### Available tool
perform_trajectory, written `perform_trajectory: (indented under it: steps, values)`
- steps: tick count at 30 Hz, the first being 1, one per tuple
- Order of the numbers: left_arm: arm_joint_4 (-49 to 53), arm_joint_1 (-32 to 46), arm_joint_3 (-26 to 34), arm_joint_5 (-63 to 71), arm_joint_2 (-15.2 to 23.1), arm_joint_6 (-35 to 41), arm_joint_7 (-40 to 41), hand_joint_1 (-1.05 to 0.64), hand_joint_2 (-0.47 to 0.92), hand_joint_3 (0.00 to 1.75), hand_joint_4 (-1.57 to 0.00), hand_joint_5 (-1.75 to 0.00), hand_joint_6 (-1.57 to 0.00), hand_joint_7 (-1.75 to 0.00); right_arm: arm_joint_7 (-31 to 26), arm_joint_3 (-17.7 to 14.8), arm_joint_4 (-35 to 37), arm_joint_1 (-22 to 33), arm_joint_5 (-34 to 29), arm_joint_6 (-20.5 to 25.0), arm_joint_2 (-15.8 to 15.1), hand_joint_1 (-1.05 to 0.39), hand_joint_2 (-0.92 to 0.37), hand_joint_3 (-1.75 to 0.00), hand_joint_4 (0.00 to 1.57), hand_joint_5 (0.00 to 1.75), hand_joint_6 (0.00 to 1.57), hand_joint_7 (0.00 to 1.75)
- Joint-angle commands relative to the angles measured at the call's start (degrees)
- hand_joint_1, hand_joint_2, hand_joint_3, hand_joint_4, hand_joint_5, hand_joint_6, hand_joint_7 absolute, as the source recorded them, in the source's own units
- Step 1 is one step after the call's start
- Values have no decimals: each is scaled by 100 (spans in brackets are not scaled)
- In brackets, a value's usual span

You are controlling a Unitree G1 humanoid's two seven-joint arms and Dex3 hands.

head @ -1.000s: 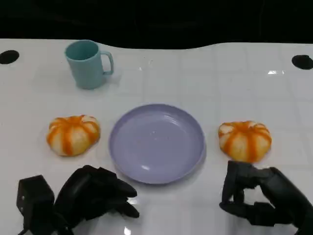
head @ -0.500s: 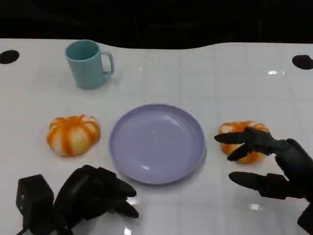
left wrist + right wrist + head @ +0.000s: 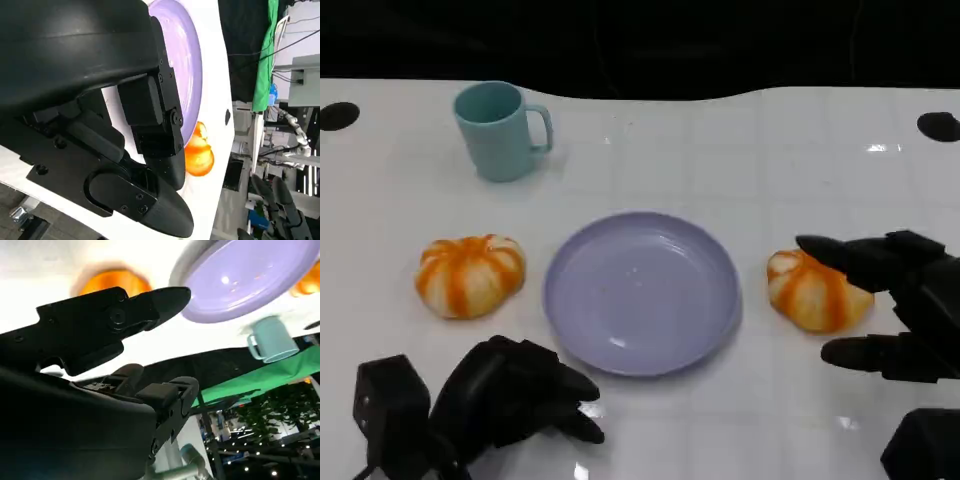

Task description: Grasp the bread from the table and place it into the plate.

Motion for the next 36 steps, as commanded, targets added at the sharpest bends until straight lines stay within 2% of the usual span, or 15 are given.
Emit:
perform_trajectory:
  steps: [1,8,17,25,29,32,36]
  values:
    - [-53,47,12,-18,71,22,-29,-105,80,0,-157,-21,-155,0,-385,103,-60,-63,-644,296,-269,-66,-90,-1,16,27,28,0]
    - [-68,68,0,16,62,-18,26,-105,79,0,-157,-21,-155,0,-429,439,70,-271,-1281,836,-437,-70,-91,0,13,24,23,0]
    - [-129,110,-4,7,70,34,22,-105,79,0,-157,-22,-155,0,-264,1015,786,-850,-1436,1244,-442,-73,-89,0,12,24,21,1]
    - [-128,119,3,-5,73,14,6,-105,79,0,-157,-22,-155,0,-588,1587,2139,-1687,-1418,1366,-199,-71,-88,0,15,24,21,0]
    - [-132,121,1,-1,74,14,10,-105,80,0,-157,-22,-155,0,-713,1725,2341,-1813,-1359,1376,-215,-71,-87,0,15,23,21,0]
    - [-166,145,-1,-10,62,44,14,-105,79,0,-157,-22,-155,0,-882,1935,2960,-2156,-1427,1475,-38,-70,-86,0,15,22,20,0]
    - [-209,162,-5,-16,59,76,15,-105,79,0,-157,-22,-156,0,-1064,2120,3471,-2420,-1391,1507,52,-70,-85,0,15,21,20,0]
